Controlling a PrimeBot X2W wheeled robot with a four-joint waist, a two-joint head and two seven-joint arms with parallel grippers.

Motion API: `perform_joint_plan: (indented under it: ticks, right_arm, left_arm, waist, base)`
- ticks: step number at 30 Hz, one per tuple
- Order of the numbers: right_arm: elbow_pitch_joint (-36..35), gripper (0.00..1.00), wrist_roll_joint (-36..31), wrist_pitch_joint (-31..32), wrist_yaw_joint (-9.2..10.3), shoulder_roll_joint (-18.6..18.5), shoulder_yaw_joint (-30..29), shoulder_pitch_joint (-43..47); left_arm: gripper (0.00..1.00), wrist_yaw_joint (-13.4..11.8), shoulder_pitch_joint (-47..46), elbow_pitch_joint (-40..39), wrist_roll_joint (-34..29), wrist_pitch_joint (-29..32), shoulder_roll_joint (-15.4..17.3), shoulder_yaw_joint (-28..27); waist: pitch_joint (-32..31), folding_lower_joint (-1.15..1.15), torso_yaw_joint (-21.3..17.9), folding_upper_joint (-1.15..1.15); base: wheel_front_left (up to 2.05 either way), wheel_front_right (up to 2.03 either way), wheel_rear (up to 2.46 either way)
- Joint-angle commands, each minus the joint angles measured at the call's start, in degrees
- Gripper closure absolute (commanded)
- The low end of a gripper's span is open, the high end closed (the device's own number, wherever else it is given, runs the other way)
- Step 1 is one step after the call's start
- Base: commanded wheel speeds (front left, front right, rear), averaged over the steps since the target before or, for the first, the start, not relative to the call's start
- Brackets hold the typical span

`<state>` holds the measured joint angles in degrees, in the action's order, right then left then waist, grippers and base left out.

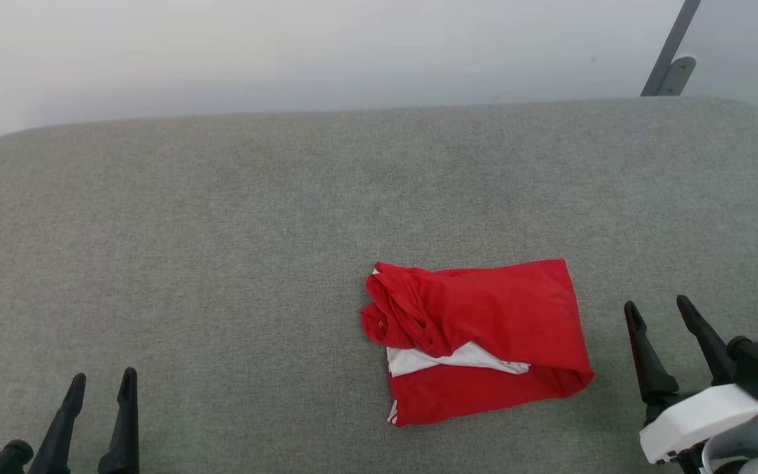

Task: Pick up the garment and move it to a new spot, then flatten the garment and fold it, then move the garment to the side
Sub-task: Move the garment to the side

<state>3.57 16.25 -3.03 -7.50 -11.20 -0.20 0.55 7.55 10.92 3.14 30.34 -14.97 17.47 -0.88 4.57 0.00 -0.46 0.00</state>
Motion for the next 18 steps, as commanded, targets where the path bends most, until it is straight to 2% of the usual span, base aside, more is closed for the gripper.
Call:
perform_joint_plan:
  ticks: [1, 7, 11, 13, 18]
  right_arm:
    - [-0.97, 0.00, -0.40, 0.48, 0.03, 0.49, -0.12, 0.32]
    - [-3.08, 0.00, -1.49, 3.23, 0.03, 1.31, -0.57, -1.07]
    - [-3.87, 0.00, -1.99, 7.60, 0.03, 1.11, -0.70, -3.31]
    - [-3.50, 0.00, -2.55, 11.90, 0.03, 0.30, -0.51, -4.28]
    - [-4.05, 0.00, -1.76, 27.14, 0.03, -2.71, 2.60, -6.85]
  left_arm:
    - [0.00, -0.14, 0.15, -0.30, -0.60, -0.30, -0.12, -0.26]
    - [0.00, -0.14, -2.61, -0.84, 0.41, -0.30, 0.81, 0.61]
    - [0.00, -0.14, -5.56, -0.62, 0.89, -0.30, 1.69, 2.48]
    - [0.00, -0.14, -7.49, -0.24, 1.27, -0.30, 2.07, 3.88]
    - [0.00, -0.14, -12.31, 0.45, 2.37, -0.30, 2.52, 6.73]
  waist:
    - [0.41, 0.00, -0.01, 0.00]
    - [3.09, 0.00, 0.35, 0.00]
    - [5.51, 0.00, 1.60, 0.00]
    - [6.92, 0.00, 2.58, 0.00]
    - [10.61, 0.00, 4.36, 0.00]
  base:
    - [0.00, 0.00, 0.00]
    - [0.00, 0.00, 0.00]
    - [0.00, 0.00, 0.00]
    - [0.00, 0.00, 0.00]
    - [0.00, 0.00, 0.00]
